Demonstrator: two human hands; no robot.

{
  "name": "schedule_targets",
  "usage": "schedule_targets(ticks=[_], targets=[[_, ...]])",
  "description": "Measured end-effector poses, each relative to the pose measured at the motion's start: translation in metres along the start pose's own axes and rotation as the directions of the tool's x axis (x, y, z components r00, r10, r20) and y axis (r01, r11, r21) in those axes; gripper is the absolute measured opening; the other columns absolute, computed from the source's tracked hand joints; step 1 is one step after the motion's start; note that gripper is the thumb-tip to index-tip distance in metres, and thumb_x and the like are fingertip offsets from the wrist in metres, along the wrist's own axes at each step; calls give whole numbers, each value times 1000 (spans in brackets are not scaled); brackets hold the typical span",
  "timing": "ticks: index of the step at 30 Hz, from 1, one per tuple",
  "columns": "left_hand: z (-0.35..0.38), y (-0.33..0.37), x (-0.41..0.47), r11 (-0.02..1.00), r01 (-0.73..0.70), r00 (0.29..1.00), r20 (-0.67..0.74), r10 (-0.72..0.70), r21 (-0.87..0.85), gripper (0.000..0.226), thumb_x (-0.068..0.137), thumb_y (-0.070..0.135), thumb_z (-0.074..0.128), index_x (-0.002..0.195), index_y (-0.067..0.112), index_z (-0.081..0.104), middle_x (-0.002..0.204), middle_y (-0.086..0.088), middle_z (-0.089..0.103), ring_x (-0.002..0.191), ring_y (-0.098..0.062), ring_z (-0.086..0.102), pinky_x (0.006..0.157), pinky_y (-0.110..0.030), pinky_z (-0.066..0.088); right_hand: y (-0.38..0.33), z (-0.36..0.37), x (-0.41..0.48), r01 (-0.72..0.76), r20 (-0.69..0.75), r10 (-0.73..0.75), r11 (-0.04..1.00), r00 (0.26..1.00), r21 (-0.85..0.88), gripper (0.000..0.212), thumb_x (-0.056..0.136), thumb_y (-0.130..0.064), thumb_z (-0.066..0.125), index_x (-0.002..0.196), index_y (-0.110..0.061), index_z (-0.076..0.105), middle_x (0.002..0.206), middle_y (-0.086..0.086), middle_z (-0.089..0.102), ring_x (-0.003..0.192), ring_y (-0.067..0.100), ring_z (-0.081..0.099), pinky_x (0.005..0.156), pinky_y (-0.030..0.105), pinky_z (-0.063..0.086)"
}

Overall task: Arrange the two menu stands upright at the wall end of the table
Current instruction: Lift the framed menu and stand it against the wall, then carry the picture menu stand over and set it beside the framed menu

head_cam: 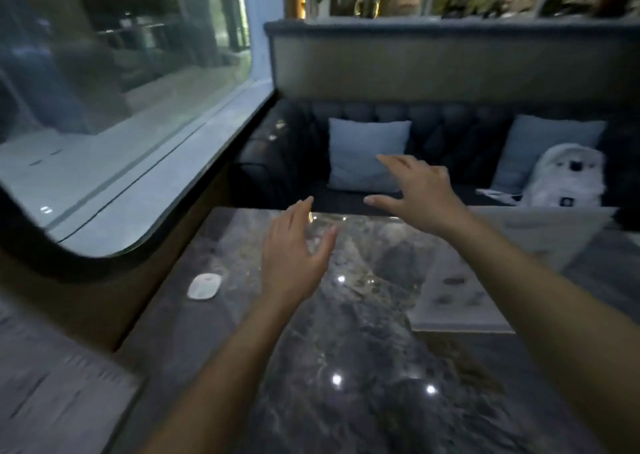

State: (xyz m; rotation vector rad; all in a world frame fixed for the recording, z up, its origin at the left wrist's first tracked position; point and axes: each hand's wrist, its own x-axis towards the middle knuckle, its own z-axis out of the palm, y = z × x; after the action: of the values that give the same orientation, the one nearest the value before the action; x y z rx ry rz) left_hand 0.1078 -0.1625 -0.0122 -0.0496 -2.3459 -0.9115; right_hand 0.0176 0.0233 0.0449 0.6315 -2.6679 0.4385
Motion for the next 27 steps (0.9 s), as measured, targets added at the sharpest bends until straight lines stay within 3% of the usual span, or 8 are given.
schedule_targets(ticks=[4,9,16,19,23,27], targets=[[43,50,28,986,-136,990,18,138,-95,52,85,32,62,128,6,47,125,-14,56,114,-27,50,99,-43,38,57,-52,-24,-160,-118,151,984,981,-72,69,79,-57,52,135,-21,36,138,9,46,123,28,41,97,46,28],[95,97,38,959,-203,970,91,225,-198,52,86,36,60,129,11,46,126,-9,56,115,-23,48,97,-40,38,120,-85,-65,-356,-152,344,933,927,-59,69,81,-59,48,136,-19,35,141,11,44,127,29,38,101,48,28],[149,113,26,948,-132,945,253,209,-290,56,87,36,59,133,12,39,131,-11,52,118,-24,46,100,-41,38,183,-90,-109,-569,-49,567,821,822,-48,65,81,-60,46,131,-19,41,139,11,44,126,31,37,101,50,26],[163,111,20,932,-29,967,226,118,-361,50,87,32,58,130,16,39,119,-7,57,106,-26,54,87,-39,45,197,-79,-126,-567,21,567,819,823,85,64,81,-56,51,134,-22,38,141,8,43,127,27,39,103,48,30],[176,106,19,892,49,972,226,60,-450,32,88,30,58,115,18,45,95,2,58,86,-21,59,74,-41,52,208,-65,-131,-541,38,562,773,826,330,59,79,-47,60,129,-27,36,127,6,50,109,22,50,85,34,41],[180,93,10,770,150,968,251,14,-621,16,88,21,59,98,26,48,95,2,60,82,-11,62,69,-35,55,217,-56,-125,-502,-34,552,781,833,372,43,76,-47,63,109,-31,41,99,-2,54,83,14,52,65,27,41]])
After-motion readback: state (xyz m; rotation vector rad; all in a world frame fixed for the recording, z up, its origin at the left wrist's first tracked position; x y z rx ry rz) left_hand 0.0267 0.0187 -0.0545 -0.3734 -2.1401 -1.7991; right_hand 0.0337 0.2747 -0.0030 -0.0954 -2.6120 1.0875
